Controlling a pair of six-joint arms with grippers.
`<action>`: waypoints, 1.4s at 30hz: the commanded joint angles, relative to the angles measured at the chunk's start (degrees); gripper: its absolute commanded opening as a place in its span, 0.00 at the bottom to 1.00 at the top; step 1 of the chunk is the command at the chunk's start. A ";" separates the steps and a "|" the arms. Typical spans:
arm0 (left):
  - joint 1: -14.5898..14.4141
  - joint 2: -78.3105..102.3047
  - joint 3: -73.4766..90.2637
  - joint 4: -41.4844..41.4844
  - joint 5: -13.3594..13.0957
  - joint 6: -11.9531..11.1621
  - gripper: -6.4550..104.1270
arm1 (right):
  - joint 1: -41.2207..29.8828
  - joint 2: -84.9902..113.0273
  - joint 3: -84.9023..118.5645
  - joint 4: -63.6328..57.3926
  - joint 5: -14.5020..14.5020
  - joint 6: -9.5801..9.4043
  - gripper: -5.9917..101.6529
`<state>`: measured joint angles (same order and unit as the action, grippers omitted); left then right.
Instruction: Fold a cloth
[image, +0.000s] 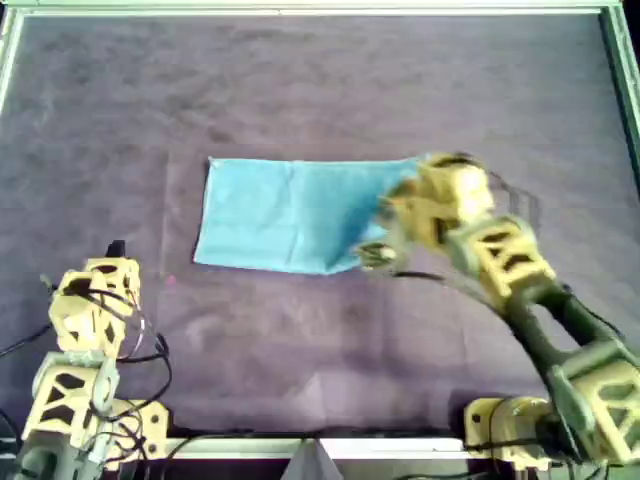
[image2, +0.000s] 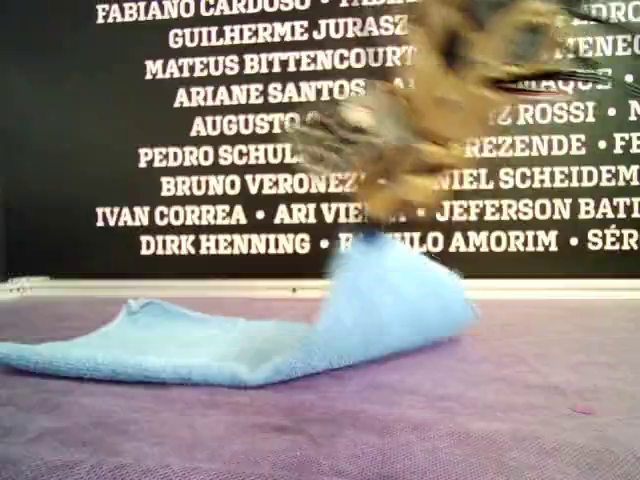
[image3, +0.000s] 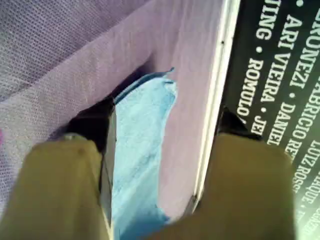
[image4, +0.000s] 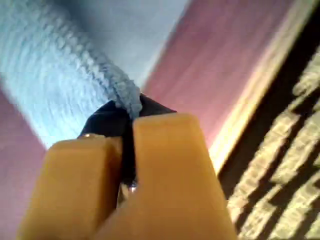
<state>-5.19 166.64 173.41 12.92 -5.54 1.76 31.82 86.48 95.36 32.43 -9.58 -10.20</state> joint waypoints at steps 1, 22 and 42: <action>0.70 0.88 -0.70 0.00 0.26 0.18 0.72 | 6.77 -3.34 -14.33 -2.02 0.26 0.18 0.07; 0.62 1.05 -0.70 0.00 0.26 0.18 0.72 | 25.58 -56.60 -80.60 -2.02 0.35 -0.70 0.08; 0.62 0.35 -0.70 0.00 0.26 0.18 0.72 | 24.70 -57.48 -82.88 3.34 0.35 -0.62 0.45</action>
<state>-5.19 166.73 173.41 12.92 -5.54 1.76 57.13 18.72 15.38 33.31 -9.58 -10.46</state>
